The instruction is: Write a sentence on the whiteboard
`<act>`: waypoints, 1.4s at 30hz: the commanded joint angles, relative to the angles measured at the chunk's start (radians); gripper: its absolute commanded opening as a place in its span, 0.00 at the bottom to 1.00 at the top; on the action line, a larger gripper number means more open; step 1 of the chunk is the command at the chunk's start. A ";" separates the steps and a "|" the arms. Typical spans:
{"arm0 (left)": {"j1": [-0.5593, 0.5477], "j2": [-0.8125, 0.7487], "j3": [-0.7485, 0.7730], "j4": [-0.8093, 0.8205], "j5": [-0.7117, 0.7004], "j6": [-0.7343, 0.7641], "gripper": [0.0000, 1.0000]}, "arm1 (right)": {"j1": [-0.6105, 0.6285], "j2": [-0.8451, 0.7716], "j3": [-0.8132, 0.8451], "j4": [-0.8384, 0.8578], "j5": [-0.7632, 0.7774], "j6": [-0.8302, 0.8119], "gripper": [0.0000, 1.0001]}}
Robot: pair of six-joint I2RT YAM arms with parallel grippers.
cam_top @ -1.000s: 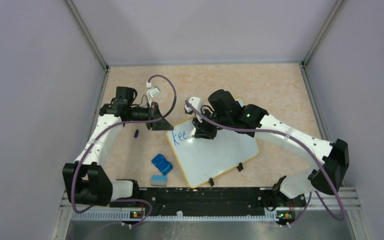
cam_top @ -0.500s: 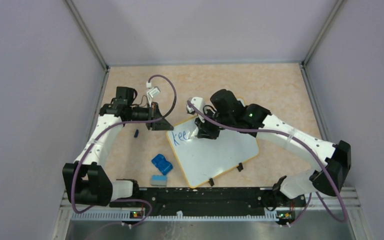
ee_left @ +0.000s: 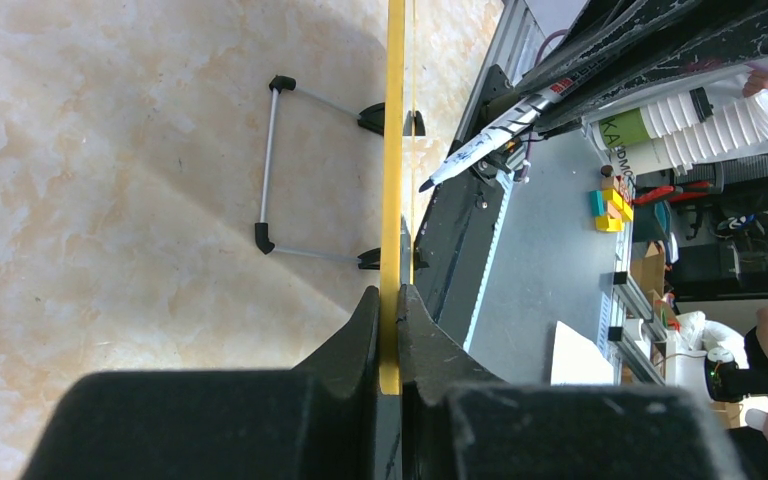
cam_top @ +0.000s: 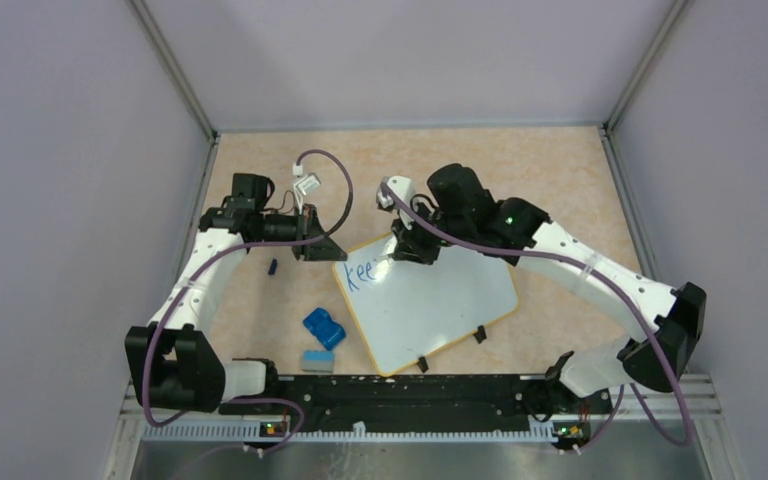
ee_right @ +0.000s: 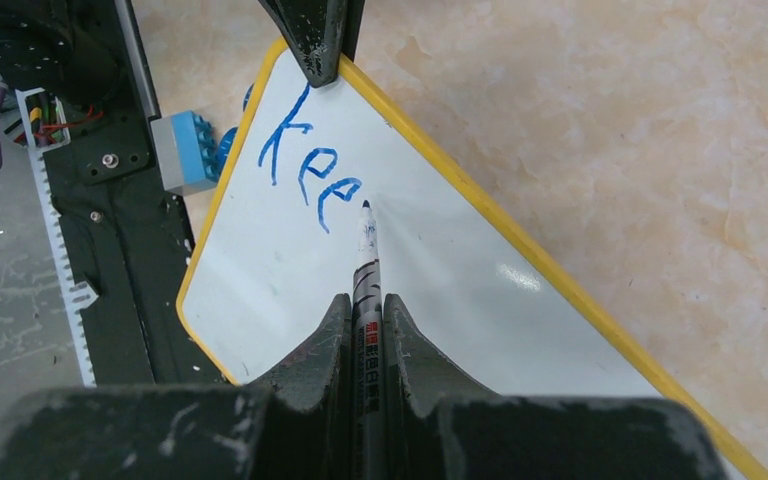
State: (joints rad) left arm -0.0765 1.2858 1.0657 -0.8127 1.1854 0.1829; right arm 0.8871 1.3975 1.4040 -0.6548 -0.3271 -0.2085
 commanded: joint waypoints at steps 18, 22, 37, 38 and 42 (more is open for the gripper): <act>-0.006 0.005 -0.006 0.000 -0.012 0.009 0.00 | -0.014 0.027 0.017 0.054 0.036 -0.014 0.00; -0.006 0.005 -0.005 0.000 -0.013 0.008 0.00 | -0.031 0.026 0.029 0.050 0.041 -0.015 0.00; -0.006 0.007 -0.005 0.001 -0.015 0.008 0.00 | -0.036 0.021 0.020 0.036 0.032 -0.019 0.00; -0.006 0.007 -0.006 0.000 -0.015 0.008 0.00 | -0.036 0.018 0.015 0.034 0.028 -0.019 0.00; -0.006 0.010 -0.006 0.000 -0.013 0.009 0.00 | -0.036 0.004 -0.007 0.032 0.024 -0.020 0.00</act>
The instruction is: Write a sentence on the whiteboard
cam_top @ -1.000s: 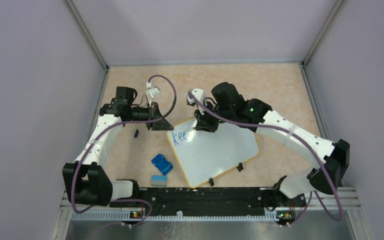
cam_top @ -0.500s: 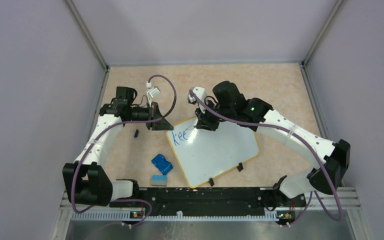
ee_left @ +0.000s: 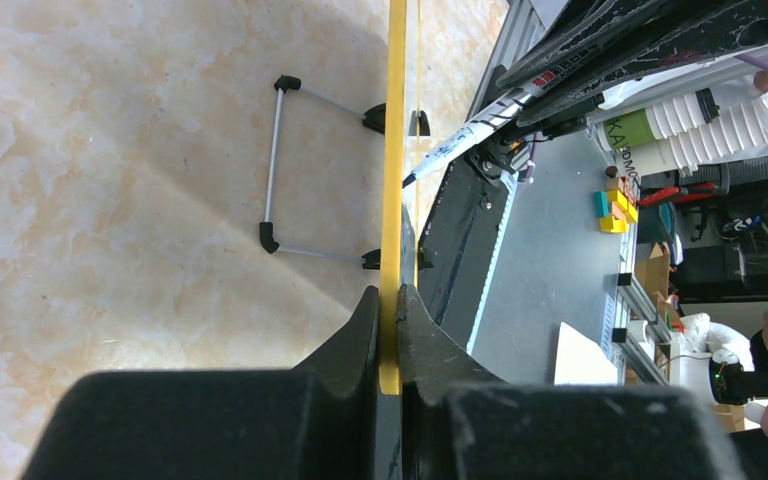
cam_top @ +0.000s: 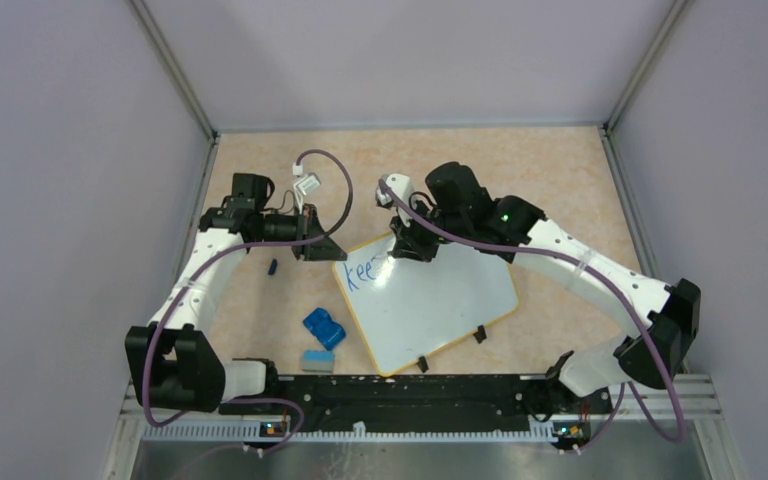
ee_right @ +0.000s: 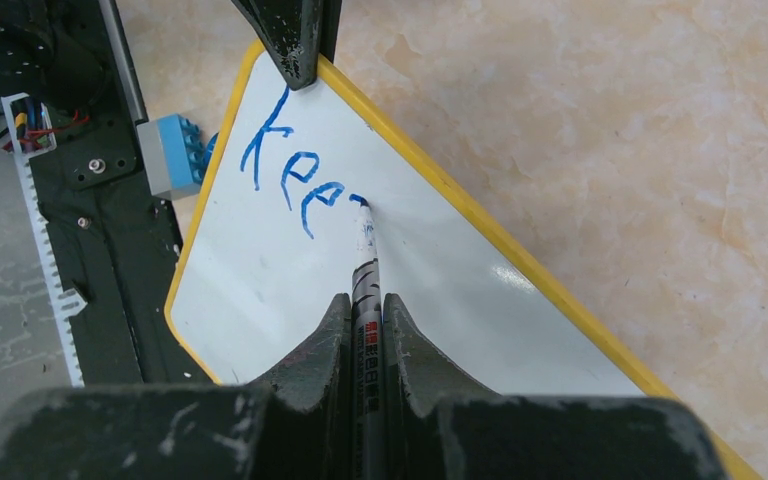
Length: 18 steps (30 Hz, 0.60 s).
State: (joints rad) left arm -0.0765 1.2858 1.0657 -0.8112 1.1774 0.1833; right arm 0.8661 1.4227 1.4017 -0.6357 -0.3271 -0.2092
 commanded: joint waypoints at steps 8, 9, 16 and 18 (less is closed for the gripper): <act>-0.006 0.006 -0.009 0.003 -0.006 0.008 0.00 | -0.006 -0.037 -0.040 0.009 0.000 -0.013 0.00; -0.006 0.005 -0.008 0.003 -0.005 0.008 0.00 | -0.002 -0.040 -0.046 0.010 -0.001 -0.012 0.00; -0.006 0.008 -0.007 0.003 -0.006 0.006 0.00 | 0.034 -0.064 -0.099 0.012 -0.004 -0.002 0.00; -0.006 0.010 -0.006 0.003 -0.006 0.007 0.00 | 0.045 -0.067 -0.115 0.014 -0.005 -0.002 0.00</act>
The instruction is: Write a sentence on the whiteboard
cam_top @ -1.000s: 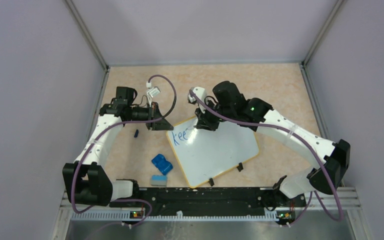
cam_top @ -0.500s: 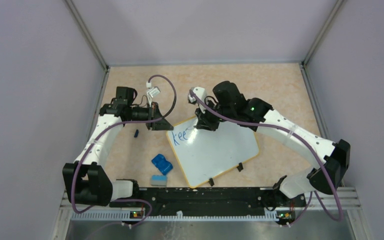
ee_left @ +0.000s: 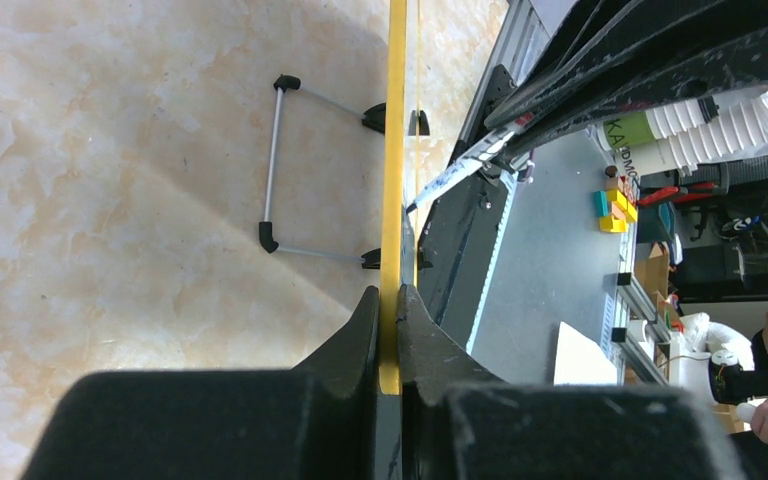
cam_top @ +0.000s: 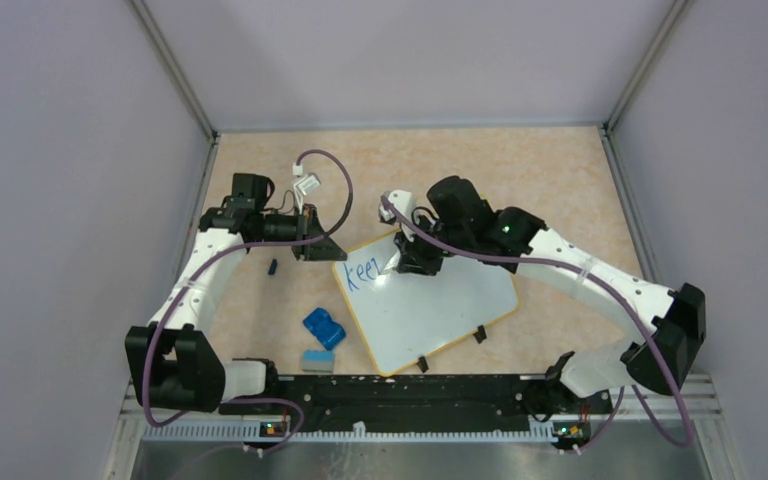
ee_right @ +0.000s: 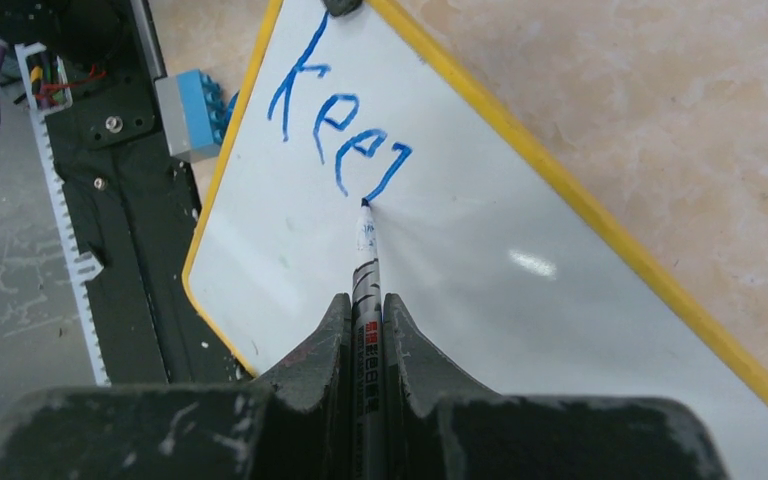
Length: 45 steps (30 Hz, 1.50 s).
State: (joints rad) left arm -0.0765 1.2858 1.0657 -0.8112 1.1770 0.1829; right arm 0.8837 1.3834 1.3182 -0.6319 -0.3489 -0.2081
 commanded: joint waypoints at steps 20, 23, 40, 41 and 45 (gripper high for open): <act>-0.006 0.015 -0.002 0.004 -0.006 0.006 0.00 | 0.043 -0.041 0.086 -0.013 -0.007 -0.019 0.00; -0.006 0.016 0.000 0.004 -0.005 0.005 0.00 | 0.016 -0.032 0.099 -0.007 0.012 -0.010 0.00; -0.006 0.005 -0.002 -0.002 -0.014 0.009 0.00 | 0.012 0.021 0.103 0.021 0.055 -0.007 0.00; -0.007 0.005 -0.003 -0.002 -0.016 0.010 0.00 | 0.011 0.023 0.101 0.024 0.054 -0.008 0.00; -0.007 0.006 -0.005 -0.003 -0.017 0.010 0.00 | 0.010 0.031 0.101 0.030 0.060 -0.013 0.00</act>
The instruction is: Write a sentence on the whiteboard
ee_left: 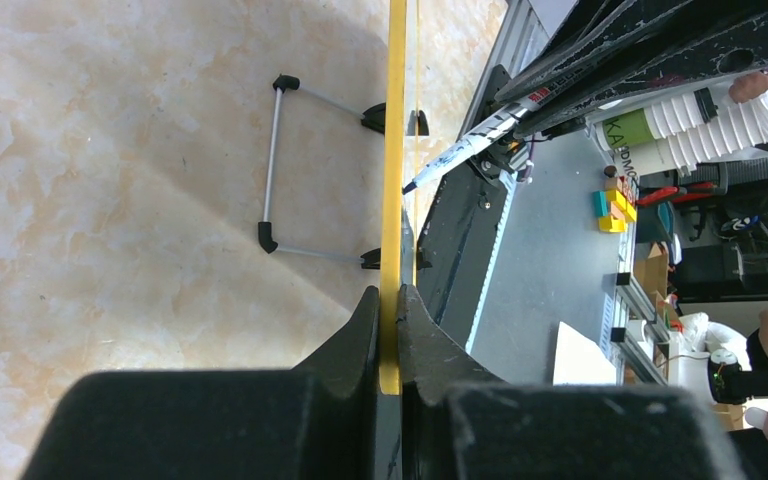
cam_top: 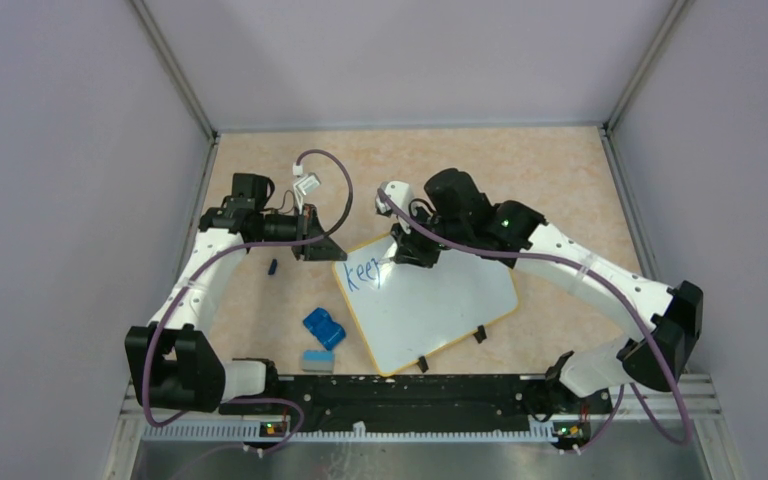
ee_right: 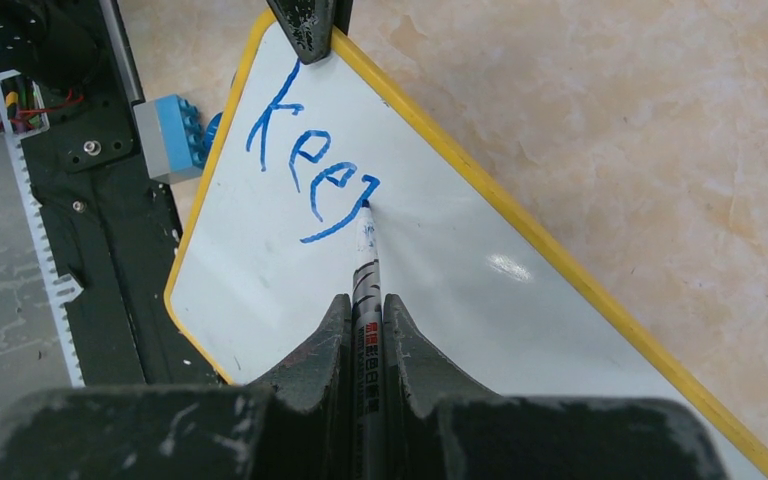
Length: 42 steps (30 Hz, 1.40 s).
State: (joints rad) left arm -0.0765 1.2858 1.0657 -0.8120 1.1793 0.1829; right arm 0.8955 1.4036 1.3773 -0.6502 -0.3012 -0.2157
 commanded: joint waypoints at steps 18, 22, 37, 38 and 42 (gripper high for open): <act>-0.006 0.014 -0.003 -0.002 -0.019 0.010 0.00 | -0.050 -0.018 0.022 0.027 0.019 -0.006 0.00; -0.007 0.015 -0.004 -0.001 -0.020 0.010 0.00 | -0.049 -0.031 0.004 0.017 0.020 -0.007 0.00; -0.007 0.018 -0.006 0.000 -0.020 0.013 0.00 | -0.041 -0.048 -0.063 0.010 -0.016 -0.009 0.00; -0.008 0.021 -0.005 0.000 -0.019 0.013 0.00 | -0.036 -0.044 -0.064 0.015 -0.016 -0.008 0.00; -0.008 0.017 -0.006 0.000 -0.020 0.013 0.00 | -0.014 -0.028 -0.059 0.031 -0.022 -0.001 0.00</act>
State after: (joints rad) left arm -0.0765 1.2900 1.0657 -0.8112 1.1717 0.1841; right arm 0.8650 1.3705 1.3216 -0.6540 -0.3252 -0.2165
